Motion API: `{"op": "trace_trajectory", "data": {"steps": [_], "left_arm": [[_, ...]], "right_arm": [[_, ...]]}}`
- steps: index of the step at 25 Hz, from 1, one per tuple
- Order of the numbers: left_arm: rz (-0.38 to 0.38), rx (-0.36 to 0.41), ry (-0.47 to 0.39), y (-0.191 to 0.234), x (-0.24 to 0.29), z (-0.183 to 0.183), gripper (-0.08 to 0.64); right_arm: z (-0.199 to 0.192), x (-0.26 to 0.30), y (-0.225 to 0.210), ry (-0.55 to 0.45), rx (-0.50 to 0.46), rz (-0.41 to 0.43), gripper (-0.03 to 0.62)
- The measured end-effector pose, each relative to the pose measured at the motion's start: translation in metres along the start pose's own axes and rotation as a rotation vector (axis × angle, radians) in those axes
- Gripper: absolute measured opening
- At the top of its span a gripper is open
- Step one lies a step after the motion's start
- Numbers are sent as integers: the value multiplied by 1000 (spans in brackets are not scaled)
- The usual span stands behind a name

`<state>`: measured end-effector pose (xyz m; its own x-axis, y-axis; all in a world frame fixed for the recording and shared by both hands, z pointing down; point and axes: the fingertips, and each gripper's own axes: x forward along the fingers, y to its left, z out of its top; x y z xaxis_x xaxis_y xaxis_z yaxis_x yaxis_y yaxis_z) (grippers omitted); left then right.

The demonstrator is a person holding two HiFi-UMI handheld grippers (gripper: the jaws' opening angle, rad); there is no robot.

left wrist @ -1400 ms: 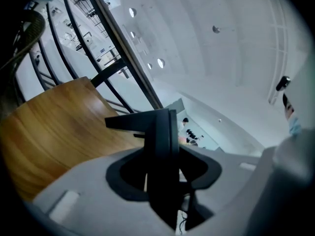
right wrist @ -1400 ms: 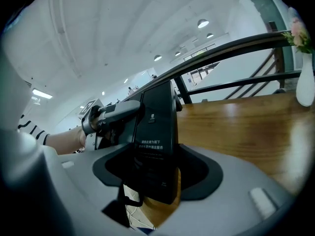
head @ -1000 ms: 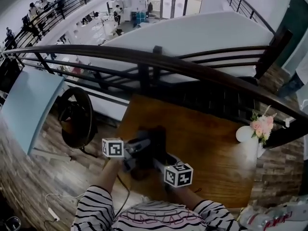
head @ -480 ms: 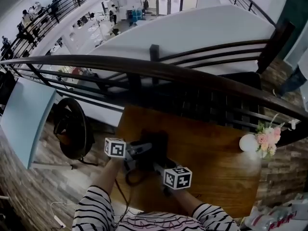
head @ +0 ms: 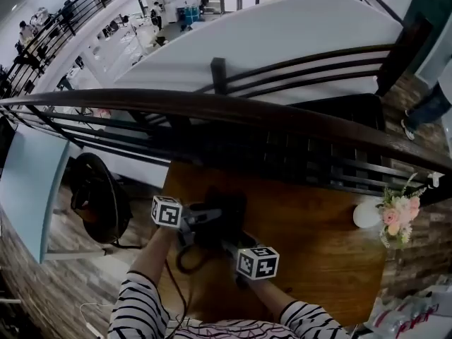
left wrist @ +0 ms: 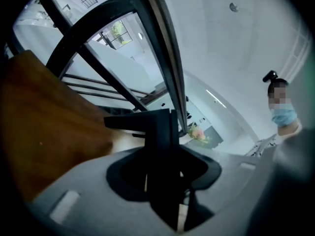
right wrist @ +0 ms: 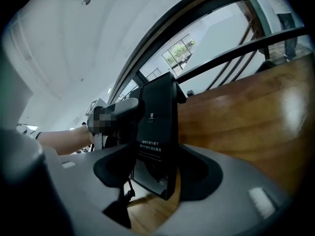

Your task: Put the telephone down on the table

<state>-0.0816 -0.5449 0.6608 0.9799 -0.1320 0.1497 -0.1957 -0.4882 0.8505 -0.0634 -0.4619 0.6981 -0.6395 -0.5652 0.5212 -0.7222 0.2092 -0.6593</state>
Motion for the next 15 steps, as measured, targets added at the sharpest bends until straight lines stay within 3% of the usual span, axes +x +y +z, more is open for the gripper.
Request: {"op": "trace_trajectory", "data": {"steps": [10,15], "left_arm": [[-32,-64,93,36,26,4,178],[-53,-43,110,42,28,-1,179]], "right_arm": [[3,16,-25,26,55,-4,262],[-2,18,-29,40,71,-14,265]]}}
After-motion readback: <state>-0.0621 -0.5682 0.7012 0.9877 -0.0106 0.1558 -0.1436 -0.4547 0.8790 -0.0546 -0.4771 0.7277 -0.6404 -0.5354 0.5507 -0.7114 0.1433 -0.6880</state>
